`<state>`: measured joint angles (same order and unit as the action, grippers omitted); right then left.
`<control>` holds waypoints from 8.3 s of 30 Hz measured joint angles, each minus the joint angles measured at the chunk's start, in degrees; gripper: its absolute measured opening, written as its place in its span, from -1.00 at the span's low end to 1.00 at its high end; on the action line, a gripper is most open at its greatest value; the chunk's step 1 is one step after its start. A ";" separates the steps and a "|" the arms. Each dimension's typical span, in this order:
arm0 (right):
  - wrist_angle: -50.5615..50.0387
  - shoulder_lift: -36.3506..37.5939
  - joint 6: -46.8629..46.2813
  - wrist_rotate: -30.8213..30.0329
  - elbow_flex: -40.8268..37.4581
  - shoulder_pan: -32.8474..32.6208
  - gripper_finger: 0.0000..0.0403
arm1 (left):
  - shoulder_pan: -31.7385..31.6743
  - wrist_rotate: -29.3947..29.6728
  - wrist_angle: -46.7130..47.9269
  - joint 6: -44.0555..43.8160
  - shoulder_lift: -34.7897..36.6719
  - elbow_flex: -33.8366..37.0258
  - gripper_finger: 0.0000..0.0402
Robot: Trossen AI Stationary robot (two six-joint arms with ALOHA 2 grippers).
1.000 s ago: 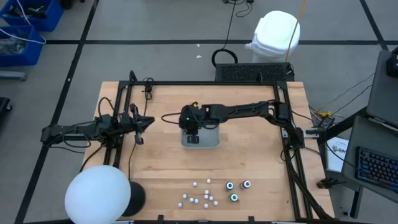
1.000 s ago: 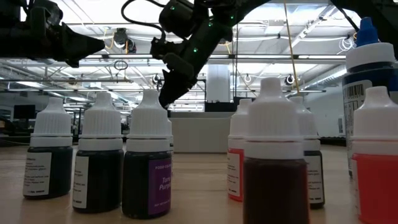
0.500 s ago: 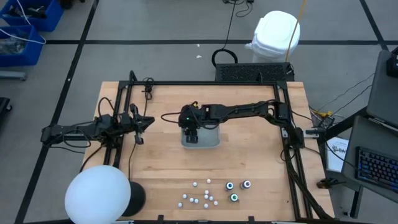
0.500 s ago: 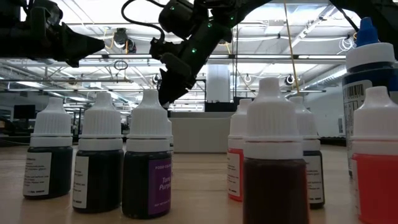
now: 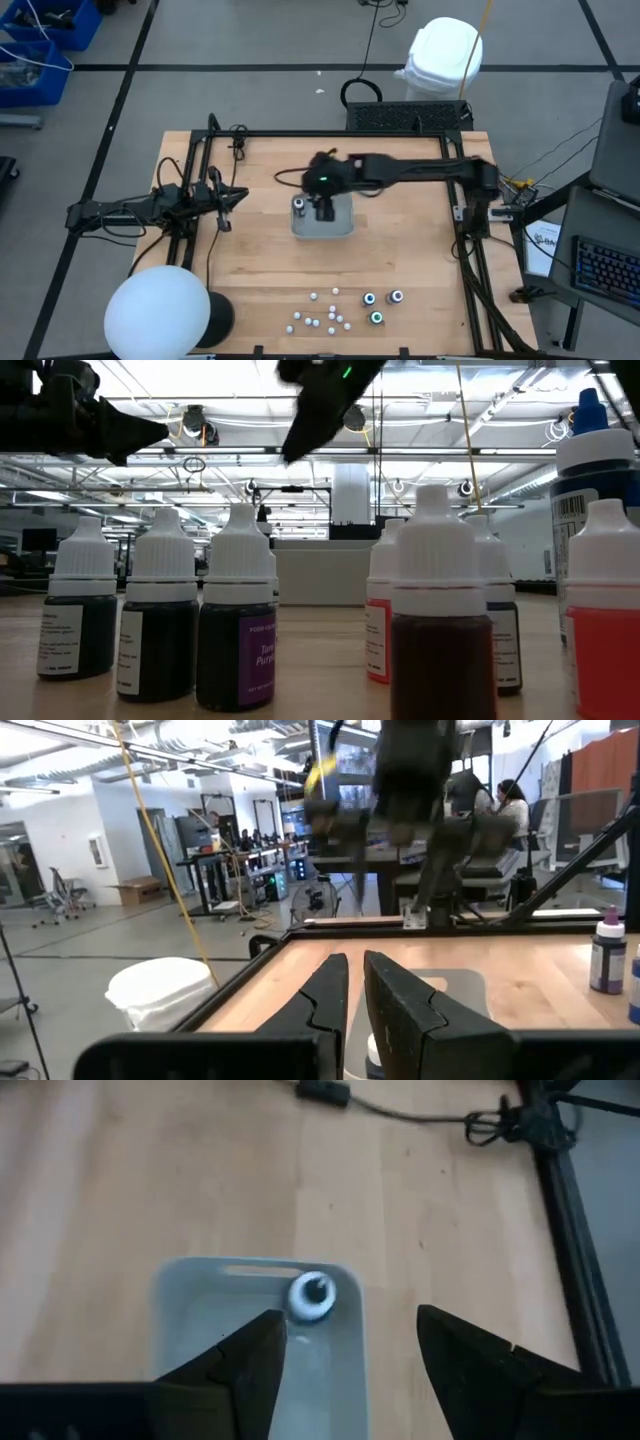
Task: Pick & Place food coloring
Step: Put the large violet food coloring bottle into the gray bin
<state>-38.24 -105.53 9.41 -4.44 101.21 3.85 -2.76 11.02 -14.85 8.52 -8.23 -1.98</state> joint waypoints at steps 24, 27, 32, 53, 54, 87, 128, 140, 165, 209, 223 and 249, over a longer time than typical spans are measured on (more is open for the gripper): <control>-11.05 30.21 -34.59 -31.84 -25.91 -45.92 -0.04 | 0.00 5.51 1.24 1.53 0.01 0.00 -0.77; -6.08 30.64 -36.55 -32.99 -31.65 -48.50 -0.04 | 0.00 5.54 1.28 1.50 0.00 0.00 -0.77; 6.53 30.71 -37.68 -31.95 -40.78 -49.34 0.01 | 0.01 5.52 1.28 1.50 -0.01 0.00 -0.77; 13.93 30.75 -48.00 -17.85 -47.54 -52.04 0.18 | 0.02 5.48 1.91 -2.13 0.00 0.00 -0.77; 13.31 30.75 -48.76 -17.97 -47.54 -52.37 0.18 | 0.00 5.48 2.02 -2.32 -0.02 0.00 -0.77; 12.60 21.31 -53.96 -17.75 -47.54 -53.58 0.18 | 0.01 5.48 2.97 -2.82 -0.02 0.00 -0.77; 9.99 24.41 -47.30 -20.22 -47.56 -51.80 -0.46 | 0.01 5.56 2.71 -2.76 0.00 0.00 -0.77; 8.01 37.13 -36.16 -22.83 -47.56 -42.83 -0.45 | 0.02 5.56 2.58 -2.78 -0.01 0.00 -0.77; 24.46 19.51 -11.60 -8.75 -31.87 -10.94 -0.43 | 0.02 5.58 2.25 -2.74 -0.02 0.00 -0.77; 36.50 0.10 -9.85 0.14 -26.14 -3.81 -0.43 | 0.00 5.56 -1.82 -1.26 -0.01 -0.02 -0.77; 35.90 -5.97 -10.23 -1.69 -22.74 -3.50 -0.42 | 0.00 5.61 -2.21 -0.88 0.00 -0.02 -0.77; 40.49 -7.98 -7.33 -1.34 -22.62 -2.42 0.10 | -0.07 5.61 -1.86 -0.79 -0.01 -0.02 -0.77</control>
<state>2.25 -113.51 2.08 -5.78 78.59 1.43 -2.83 16.62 -16.71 7.73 -8.24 -2.00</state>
